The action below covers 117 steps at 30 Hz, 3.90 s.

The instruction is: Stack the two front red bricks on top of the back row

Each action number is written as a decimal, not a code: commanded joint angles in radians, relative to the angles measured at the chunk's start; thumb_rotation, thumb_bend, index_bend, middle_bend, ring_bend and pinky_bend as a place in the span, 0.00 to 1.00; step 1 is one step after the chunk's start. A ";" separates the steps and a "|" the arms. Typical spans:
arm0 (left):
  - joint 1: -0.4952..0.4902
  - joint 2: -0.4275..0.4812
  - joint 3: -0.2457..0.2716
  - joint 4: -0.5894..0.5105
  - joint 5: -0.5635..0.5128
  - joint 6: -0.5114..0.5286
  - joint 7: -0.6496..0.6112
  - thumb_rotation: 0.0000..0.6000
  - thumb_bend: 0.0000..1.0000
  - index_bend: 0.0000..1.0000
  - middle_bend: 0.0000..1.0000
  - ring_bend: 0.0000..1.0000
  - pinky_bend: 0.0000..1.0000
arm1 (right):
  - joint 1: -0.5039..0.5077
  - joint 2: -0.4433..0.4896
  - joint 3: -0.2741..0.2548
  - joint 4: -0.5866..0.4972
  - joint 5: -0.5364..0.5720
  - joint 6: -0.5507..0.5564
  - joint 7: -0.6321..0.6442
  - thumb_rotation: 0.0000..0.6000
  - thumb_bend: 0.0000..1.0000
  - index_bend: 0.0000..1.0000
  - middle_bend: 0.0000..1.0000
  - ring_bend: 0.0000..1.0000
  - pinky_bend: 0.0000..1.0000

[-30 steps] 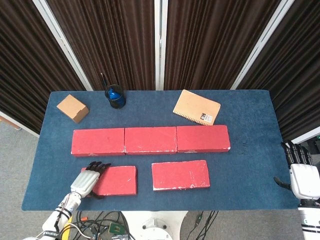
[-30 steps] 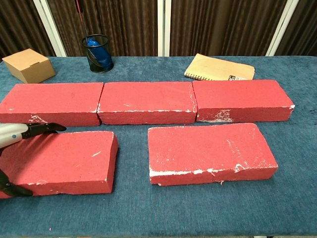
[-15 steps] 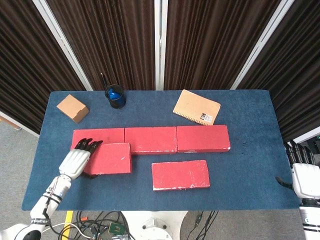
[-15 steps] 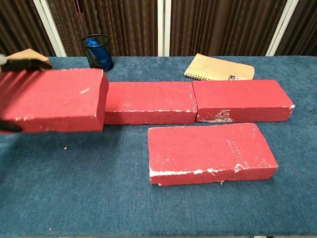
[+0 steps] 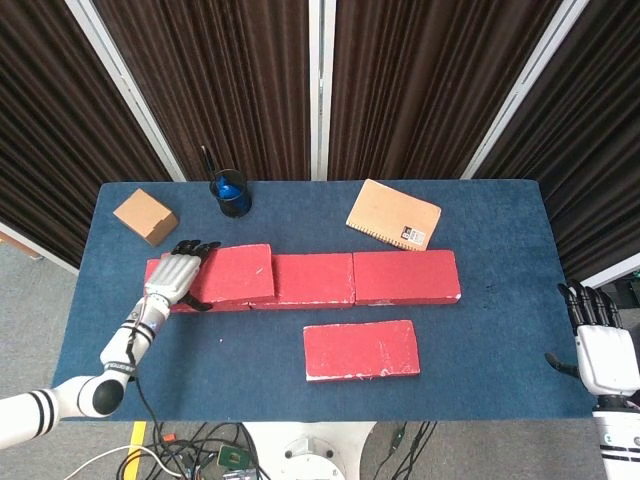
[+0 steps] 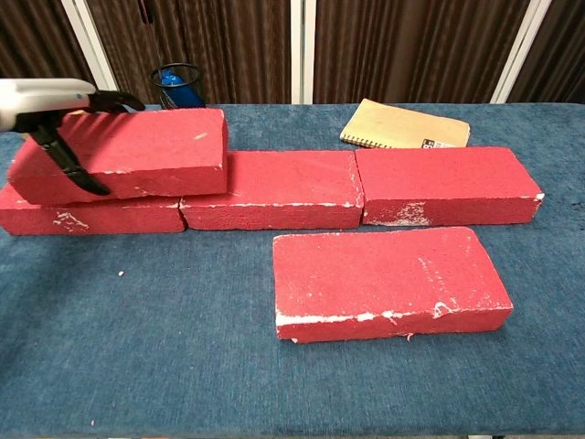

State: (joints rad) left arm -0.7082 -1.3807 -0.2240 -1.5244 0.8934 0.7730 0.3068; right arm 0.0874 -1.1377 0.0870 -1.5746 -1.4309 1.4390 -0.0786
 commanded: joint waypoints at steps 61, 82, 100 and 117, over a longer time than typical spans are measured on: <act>-0.136 -0.029 0.073 0.120 0.060 -0.114 -0.195 1.00 0.07 0.00 0.24 0.00 0.03 | 0.008 -0.022 0.000 0.027 0.031 -0.029 0.007 1.00 0.00 0.00 0.00 0.00 0.00; -0.141 -0.042 0.090 0.140 0.047 -0.111 -0.202 1.00 0.07 0.00 0.19 0.00 0.02 | 0.007 -0.020 -0.001 0.023 0.031 -0.028 0.004 1.00 0.00 0.00 0.00 0.00 0.00; -0.137 -0.029 0.083 0.138 0.088 -0.129 -0.261 1.00 0.02 0.00 0.00 0.00 0.01 | 0.012 -0.025 -0.002 0.031 0.032 -0.037 0.012 1.00 0.00 0.00 0.00 0.00 0.00; -0.099 -0.008 0.064 0.091 0.167 -0.028 -0.302 1.00 0.00 0.00 0.00 0.00 0.00 | 0.009 -0.036 -0.001 0.045 -0.009 0.001 0.030 1.00 0.00 0.00 0.00 0.00 0.00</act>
State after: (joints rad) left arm -0.8138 -1.3961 -0.1581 -1.4243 1.0522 0.7387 0.0108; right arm 0.0964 -1.1734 0.0855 -1.5302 -1.4378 1.4389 -0.0493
